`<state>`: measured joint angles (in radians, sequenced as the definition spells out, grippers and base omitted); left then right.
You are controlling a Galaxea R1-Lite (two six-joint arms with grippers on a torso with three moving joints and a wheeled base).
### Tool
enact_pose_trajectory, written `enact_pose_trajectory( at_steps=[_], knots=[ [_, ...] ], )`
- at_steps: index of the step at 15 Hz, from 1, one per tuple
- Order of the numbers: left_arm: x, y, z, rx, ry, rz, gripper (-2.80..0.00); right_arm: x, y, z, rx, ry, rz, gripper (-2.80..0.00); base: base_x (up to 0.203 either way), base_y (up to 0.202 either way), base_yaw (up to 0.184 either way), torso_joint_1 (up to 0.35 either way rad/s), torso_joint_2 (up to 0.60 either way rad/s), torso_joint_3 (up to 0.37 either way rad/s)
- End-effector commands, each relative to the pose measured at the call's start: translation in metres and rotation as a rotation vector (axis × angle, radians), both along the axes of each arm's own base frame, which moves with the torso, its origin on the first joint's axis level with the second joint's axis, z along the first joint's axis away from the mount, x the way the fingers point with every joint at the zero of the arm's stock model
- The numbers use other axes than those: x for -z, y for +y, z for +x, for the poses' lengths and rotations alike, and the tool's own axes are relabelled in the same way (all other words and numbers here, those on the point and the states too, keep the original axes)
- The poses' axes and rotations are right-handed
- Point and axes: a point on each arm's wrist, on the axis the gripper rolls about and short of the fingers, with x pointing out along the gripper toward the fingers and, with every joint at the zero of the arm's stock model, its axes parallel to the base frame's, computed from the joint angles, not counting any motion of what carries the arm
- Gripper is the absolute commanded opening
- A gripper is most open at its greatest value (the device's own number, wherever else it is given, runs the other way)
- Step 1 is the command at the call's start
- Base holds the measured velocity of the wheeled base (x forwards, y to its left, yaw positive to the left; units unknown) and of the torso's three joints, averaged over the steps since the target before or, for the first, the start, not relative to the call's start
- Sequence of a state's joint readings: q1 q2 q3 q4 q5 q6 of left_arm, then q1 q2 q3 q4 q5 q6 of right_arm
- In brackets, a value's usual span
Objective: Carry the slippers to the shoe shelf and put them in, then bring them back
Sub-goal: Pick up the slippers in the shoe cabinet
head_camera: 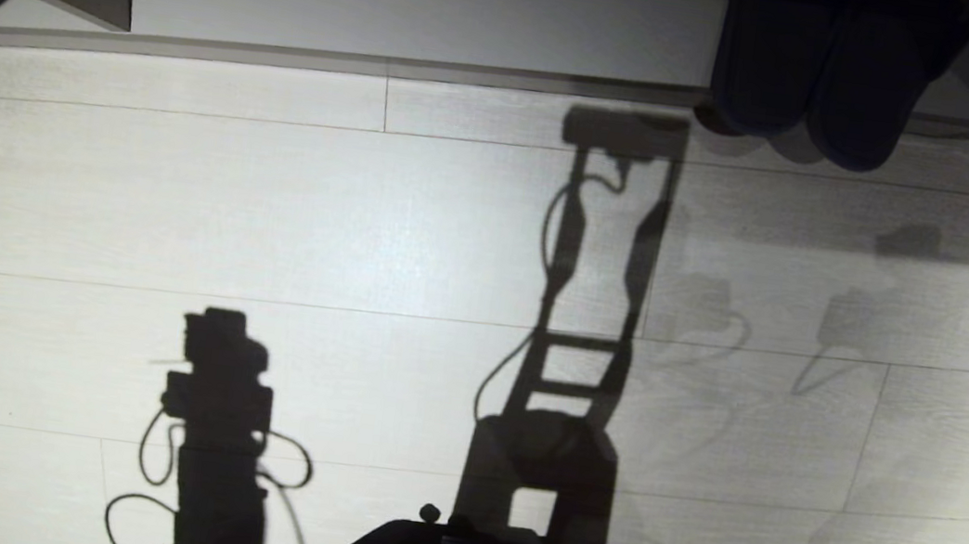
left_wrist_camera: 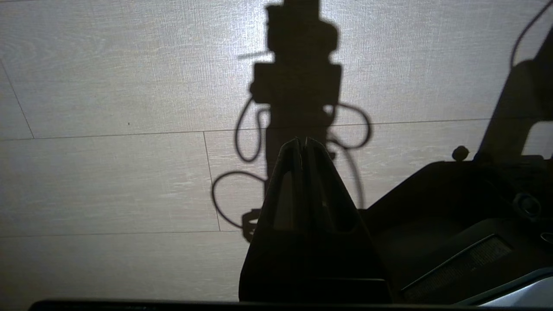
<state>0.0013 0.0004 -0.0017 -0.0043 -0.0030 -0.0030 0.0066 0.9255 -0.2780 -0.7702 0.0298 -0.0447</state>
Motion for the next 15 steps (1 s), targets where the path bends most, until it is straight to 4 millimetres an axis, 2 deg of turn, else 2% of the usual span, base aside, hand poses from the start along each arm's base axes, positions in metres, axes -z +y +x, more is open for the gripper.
enact_pose_trajectory(
  at_steps=[1, 5, 8, 10, 15],
  knots=[
    [0.000, 0.000, 0.000, 0.000, -0.001, 0.000, -2.80, 0.012, 0.000, 0.038, 0.001, 0.078, -0.006, -2.80, 0.000, 0.000, 0.000, 0.000, 0.00, 0.000],
    [0.000, 0.000, 0.000, 0.000, -0.001, 0.000, -2.80, 0.010, 0.002, 0.070, -0.002, -0.010, -0.009, -2.80, 0.000, 0.000, 0.000, 0.000, 0.00, 0.000],
    [0.000, 0.000, 0.000, -0.002, -0.001, 0.000, -2.80, 0.003, 0.005, 0.084, -0.017, -0.075, -0.010, -2.80, 0.000, 0.000, 0.000, 0.000, 0.00, 0.000],
    [0.000, 0.000, 0.000, 0.000, -0.001, 0.000, -2.80, -0.009, 0.012, 0.099, -0.040, -0.138, -0.009, -2.80, 0.000, 0.000, 0.000, 0.000, 0.00, 0.000],
    [0.000, 0.000, 0.000, 0.000, -0.001, 0.000, -2.80, -0.030, 0.018, 0.121, -0.046, -0.217, -0.013, -2.80, 0.000, 0.000, 0.000, 0.000, 0.00, 0.000]
  ],
)
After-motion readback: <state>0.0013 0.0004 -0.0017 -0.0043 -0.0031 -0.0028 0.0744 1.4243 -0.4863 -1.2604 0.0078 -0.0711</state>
